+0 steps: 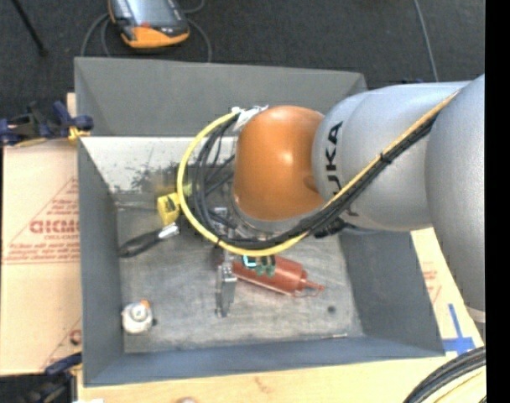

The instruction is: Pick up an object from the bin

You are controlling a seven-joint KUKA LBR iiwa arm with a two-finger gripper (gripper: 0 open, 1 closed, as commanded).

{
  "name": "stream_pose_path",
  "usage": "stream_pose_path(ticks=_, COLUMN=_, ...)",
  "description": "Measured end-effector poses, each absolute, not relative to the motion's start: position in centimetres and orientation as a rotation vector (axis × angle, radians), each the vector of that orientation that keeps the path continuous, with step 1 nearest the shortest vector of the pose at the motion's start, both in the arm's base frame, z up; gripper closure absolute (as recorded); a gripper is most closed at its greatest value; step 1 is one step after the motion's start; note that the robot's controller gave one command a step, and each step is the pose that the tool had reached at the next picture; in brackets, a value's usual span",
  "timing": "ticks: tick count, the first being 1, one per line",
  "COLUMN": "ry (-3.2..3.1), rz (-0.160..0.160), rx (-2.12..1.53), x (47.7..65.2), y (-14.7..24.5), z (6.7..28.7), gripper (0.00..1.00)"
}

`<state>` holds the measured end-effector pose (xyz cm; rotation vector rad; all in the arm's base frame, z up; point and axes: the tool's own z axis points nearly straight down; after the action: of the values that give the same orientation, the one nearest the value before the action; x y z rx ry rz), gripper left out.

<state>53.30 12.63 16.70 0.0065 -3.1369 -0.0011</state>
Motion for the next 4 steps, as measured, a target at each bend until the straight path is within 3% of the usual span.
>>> stream_pose_path(ticks=1, ry=-3.145, rz=-0.003, rx=0.000, x=53.5, y=12.6, z=17.1, gripper=0.00)
stream_pose_path(ticks=2, ry=-3.145, rz=-0.003, rx=-0.116, x=57.2, y=5.3, z=12.3, gripper=0.00)
stream_pose_path(ticks=3, ry=-3.142, rz=0.001, rx=0.036, x=57.8, y=0.3, z=15.6, gripper=0.00)
stream_pose_path(ticks=4, ry=-3.142, rz=-0.001, rx=-0.157, x=56.4, y=1.4, z=15.3, gripper=0.00)
